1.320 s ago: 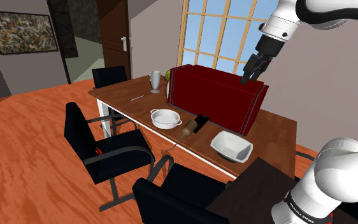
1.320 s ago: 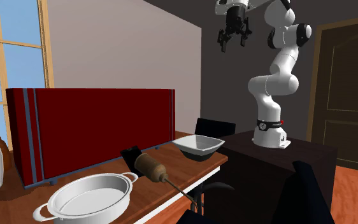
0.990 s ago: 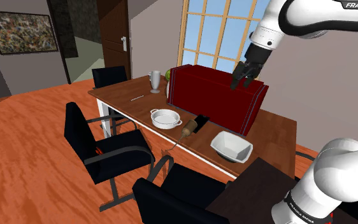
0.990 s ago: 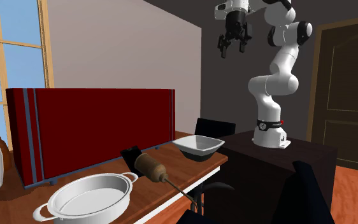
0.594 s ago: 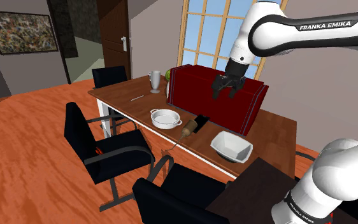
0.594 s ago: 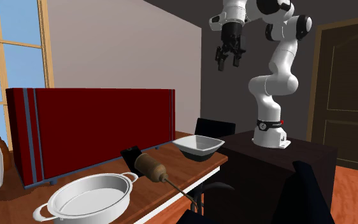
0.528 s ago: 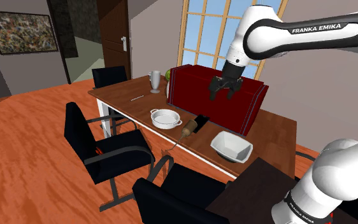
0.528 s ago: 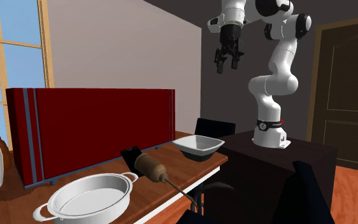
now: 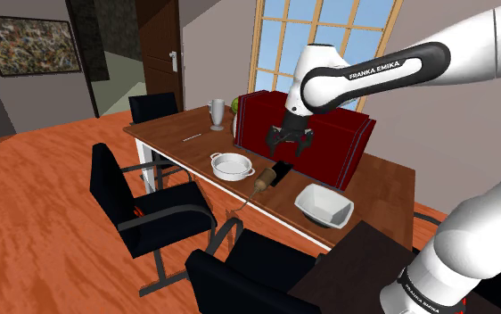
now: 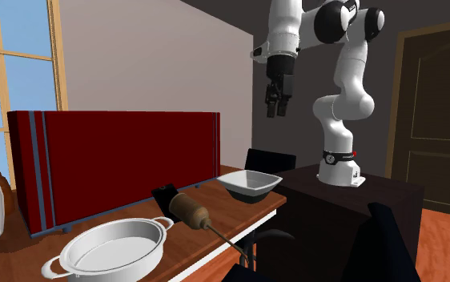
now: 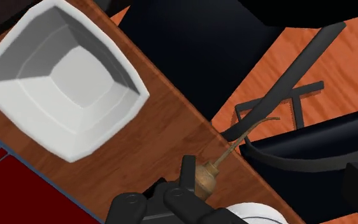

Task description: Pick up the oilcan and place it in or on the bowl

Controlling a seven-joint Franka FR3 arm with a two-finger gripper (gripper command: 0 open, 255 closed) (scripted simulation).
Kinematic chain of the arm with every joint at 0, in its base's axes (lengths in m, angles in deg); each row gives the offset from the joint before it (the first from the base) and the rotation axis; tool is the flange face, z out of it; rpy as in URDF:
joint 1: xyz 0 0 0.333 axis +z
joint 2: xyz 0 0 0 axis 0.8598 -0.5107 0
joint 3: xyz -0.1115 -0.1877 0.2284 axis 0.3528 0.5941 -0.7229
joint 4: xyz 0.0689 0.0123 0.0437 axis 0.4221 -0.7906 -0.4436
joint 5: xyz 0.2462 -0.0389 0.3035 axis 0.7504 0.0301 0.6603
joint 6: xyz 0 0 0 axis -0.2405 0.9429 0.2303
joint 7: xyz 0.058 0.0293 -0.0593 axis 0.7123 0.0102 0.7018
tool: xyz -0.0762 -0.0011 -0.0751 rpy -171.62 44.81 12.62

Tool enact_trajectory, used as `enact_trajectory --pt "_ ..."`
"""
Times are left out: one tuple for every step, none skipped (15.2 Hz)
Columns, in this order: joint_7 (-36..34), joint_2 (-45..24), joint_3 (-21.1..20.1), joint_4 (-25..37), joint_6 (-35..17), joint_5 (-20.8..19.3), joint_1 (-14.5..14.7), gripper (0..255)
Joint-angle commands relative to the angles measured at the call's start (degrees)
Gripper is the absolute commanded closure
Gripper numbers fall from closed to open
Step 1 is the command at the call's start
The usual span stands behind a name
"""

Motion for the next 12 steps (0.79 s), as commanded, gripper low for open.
enact_trajectory --pt "-4.52 -4.86 -0.93 1.4 -2.79 -1.35 -1.0 0" --pt "-6.82 -7.11 -1.33 2.21 -3.85 -2.11 -1.33 0" --pt "-9.13 -9.38 -1.64 3.09 -4.84 -2.93 -1.61 0" --pt "-11.44 -11.66 -1.88 4.02 -5.76 -3.79 -1.85 0" --pt "-13.75 -13.95 -2.0 5.03 -6.62 -4.7 -2.0 0" --pt "-16.04 -16.25 -2.04 6.09 -7.41 -5.61 -2.1 0" --pt "-18.3 -18.54 -1.98 7.21 -8.13 -6.53 -2.14 0" --pt "-20.51 -20.83 -1.79 8.39 -8.79 -7.42 -2.07 0" --pt "-22.67 -23.1 -1.52 9.63 -9.38 -8.28 -1.95 0" --pt "-24.76 -25.36 -1.19 10.91 -9.92 -9.07 -1.8 0" --pt "-26.77 -27.61 -0.75 12.25 -10.39 -9.79 -1.56 0" --pt "-28.71 -29.83 -0.26 13.63 -10.82 -10.43 -1.29 0"
